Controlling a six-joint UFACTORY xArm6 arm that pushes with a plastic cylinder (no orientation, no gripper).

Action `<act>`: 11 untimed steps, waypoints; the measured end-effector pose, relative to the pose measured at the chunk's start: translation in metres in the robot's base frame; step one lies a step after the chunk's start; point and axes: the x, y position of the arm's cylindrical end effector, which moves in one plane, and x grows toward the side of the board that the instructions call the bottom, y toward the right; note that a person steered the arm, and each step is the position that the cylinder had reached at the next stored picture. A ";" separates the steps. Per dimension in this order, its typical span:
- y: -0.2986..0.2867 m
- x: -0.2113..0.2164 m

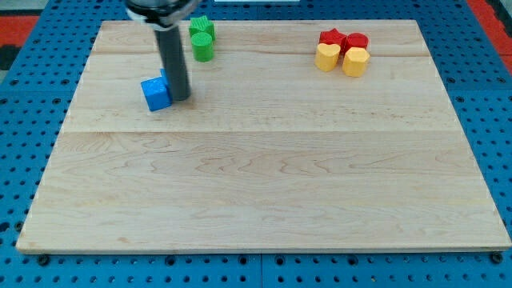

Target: Push the blue cube close left to the blue traingle

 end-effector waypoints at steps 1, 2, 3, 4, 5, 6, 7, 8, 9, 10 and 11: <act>-0.005 0.030; -0.023 -0.006; -0.022 -0.055; -0.019 -0.070; -0.010 -0.032; 0.009 -0.046; 0.019 -0.072; 0.024 0.026; -0.060 0.041; -0.088 -0.011; -0.066 -0.055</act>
